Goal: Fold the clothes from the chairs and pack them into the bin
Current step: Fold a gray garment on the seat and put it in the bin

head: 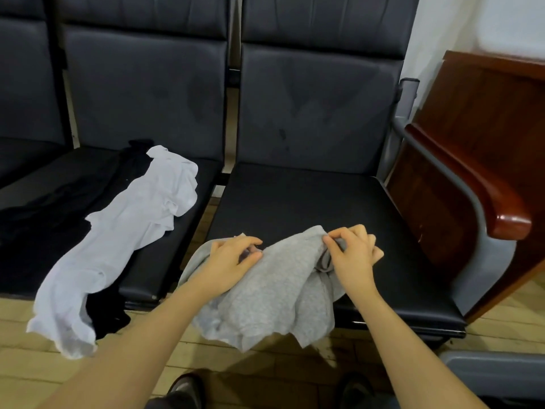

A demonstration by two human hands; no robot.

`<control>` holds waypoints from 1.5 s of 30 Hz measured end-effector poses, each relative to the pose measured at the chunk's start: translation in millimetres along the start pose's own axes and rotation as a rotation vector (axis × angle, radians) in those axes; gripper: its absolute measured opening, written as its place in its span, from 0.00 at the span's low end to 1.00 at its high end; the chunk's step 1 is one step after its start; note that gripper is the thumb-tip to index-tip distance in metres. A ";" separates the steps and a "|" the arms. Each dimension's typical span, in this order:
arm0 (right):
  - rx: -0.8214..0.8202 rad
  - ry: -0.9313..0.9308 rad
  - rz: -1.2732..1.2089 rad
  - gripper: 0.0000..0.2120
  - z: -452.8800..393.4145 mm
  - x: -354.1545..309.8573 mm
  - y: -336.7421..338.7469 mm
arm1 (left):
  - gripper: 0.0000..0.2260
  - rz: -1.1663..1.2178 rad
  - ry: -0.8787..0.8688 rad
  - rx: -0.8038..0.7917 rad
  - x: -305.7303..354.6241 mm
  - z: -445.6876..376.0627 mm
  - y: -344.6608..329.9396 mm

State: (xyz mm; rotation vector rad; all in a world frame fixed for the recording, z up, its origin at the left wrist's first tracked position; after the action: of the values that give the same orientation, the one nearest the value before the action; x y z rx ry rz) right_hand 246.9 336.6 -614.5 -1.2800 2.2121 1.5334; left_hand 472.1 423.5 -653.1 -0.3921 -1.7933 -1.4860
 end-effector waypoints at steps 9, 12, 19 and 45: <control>-0.098 0.065 0.021 0.14 3.9 -1.5 4.0 | 0.09 -0.113 0.092 0.006 20.8 -3.1 -13.1; -0.141 0.150 0.058 0.15 2.6 -13.1 -2.6 | 0.03 -0.059 0.085 0.011 29.1 -7.0 -19.7; -0.351 0.182 0.336 0.19 -0.6 -13.4 -18.8 | 0.08 -0.107 0.102 -0.056 30.1 -6.0 -23.1; -0.163 0.144 -0.049 0.12 34.2 -47.3 -15.1 | 0.10 0.129 -0.058 -0.092 26.7 62.4 22.4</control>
State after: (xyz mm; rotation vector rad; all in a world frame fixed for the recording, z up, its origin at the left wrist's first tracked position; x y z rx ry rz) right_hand 276.1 389.4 -614.4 -1.5245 2.1579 1.6830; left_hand 446.9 482.0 -620.5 -0.5914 -1.7149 -1.4830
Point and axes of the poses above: each hand's wrist, its own z-axis away from the middle knuckle, its own y-axis out of the back of the hand, x = y × z, the point moved 3 cm from there along -z, towards the middle knuckle, and after that the axes turned 15 degrees about y, right-handed, at the moved point
